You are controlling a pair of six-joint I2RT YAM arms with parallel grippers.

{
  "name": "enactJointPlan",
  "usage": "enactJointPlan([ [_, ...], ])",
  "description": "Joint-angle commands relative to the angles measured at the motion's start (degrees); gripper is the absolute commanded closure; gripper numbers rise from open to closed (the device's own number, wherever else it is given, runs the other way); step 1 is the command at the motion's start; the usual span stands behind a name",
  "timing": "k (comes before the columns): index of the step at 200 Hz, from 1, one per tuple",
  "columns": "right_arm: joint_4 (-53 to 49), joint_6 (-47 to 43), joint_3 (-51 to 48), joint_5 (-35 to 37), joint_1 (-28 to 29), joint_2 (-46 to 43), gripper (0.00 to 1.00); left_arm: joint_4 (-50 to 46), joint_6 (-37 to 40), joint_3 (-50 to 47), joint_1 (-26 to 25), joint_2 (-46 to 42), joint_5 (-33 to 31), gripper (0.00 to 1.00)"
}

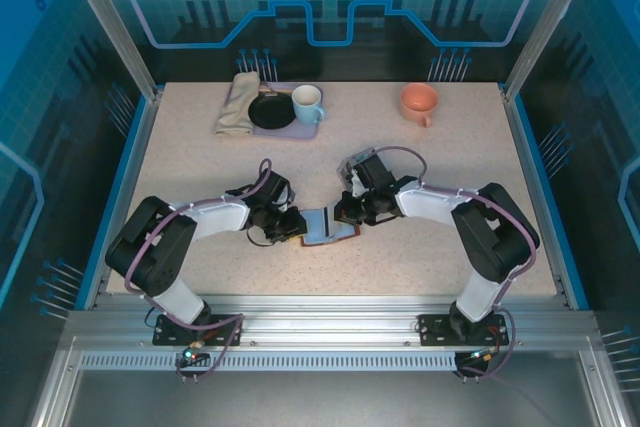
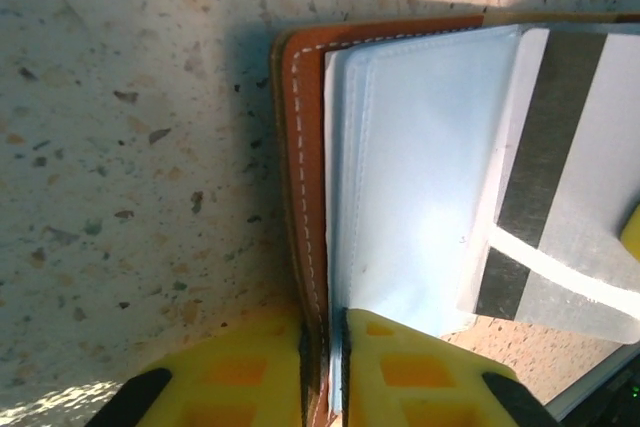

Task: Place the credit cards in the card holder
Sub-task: Insert the credit card into the card slot.

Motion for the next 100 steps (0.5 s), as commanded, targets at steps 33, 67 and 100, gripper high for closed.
enactJointPlan([
  [33, -3.8, -1.5, -0.5, 2.0, -0.1, -1.7, 1.00, -2.6, 0.0, 0.6, -0.4, -0.9, -2.2, 0.91],
  [67, -2.4, -0.8, -0.4, 1.1, 1.2, 1.1, 1.00, -2.7, 0.0, 0.7, -0.4, -0.6, -2.0, 0.91],
  [100, 0.1, 1.0, -0.3, -0.5, 2.6, 2.9, 1.00, -2.8, 0.0, 0.8, -0.3, -0.5, -2.2, 0.87],
])
